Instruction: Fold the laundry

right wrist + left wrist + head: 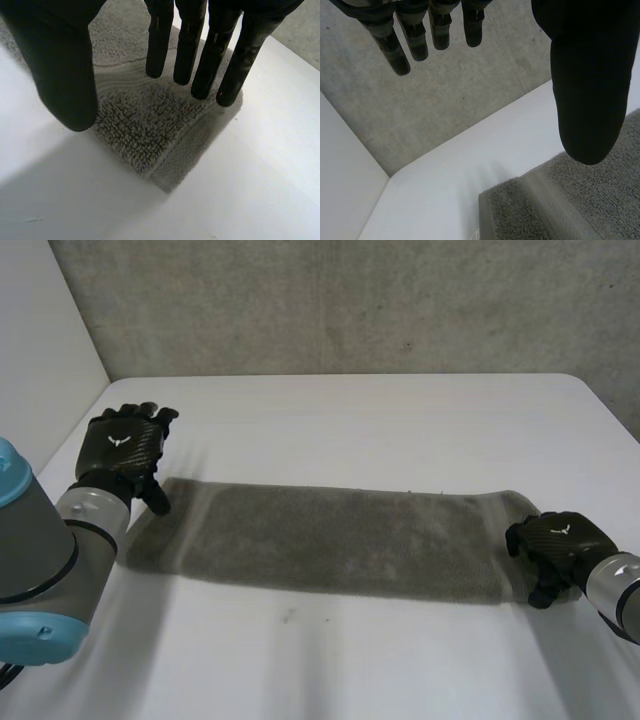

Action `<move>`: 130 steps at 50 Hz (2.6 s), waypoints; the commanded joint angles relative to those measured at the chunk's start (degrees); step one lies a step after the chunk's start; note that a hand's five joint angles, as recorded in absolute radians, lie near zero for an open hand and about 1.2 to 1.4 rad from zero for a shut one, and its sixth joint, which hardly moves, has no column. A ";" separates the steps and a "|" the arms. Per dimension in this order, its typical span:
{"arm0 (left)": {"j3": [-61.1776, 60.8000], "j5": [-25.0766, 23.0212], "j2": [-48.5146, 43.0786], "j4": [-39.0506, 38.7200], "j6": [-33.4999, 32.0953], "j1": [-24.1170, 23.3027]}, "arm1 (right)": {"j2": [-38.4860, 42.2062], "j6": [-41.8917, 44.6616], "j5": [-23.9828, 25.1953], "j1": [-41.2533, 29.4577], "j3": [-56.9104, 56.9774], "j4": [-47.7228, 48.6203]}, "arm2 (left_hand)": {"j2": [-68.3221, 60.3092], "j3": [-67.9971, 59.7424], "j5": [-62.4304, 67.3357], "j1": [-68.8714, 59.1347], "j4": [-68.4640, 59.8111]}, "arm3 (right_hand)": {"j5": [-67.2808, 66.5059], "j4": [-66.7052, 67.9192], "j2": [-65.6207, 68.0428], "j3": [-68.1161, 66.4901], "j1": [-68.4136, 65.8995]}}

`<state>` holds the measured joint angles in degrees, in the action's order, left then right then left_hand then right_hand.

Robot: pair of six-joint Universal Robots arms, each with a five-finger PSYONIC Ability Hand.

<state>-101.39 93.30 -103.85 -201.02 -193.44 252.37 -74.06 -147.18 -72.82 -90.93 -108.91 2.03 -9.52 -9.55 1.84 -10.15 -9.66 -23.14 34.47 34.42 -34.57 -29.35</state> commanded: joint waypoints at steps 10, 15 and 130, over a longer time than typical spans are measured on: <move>-0.83 0.04 -0.03 -0.43 0.08 -0.38 | 0.94 17.07 -11.10 8.30 1.33 5.96 | -0.48 -0.45 -1.84 0.15 -0.34 | -46.86 45.53 45.58 -45.43 -50.65; -1.00 0.13 0.05 -1.13 0.08 -0.47 | 0.67 22.54 -12.96 13.92 2.47 6.23 | -0.48 -0.45 -1.84 0.15 -0.34 | -46.86 45.53 45.58 -45.43 -50.65; 2.52 6.55 -6.46 1.94 -2.21 -15.85 | 5.05 15.24 -9.10 -36.74 15.89 9.50 | -2.21 -2.18 -0.11 -1.58 -2.06 | -46.86 45.53 45.58 -45.43 -50.65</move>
<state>-95.90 99.72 -115.83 -199.23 -195.70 236.32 -73.09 -138.95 -80.35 -117.67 -102.14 15.68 -10.69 -10.70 1.84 -10.35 -10.62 -55.38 68.17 67.28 -67.63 -50.38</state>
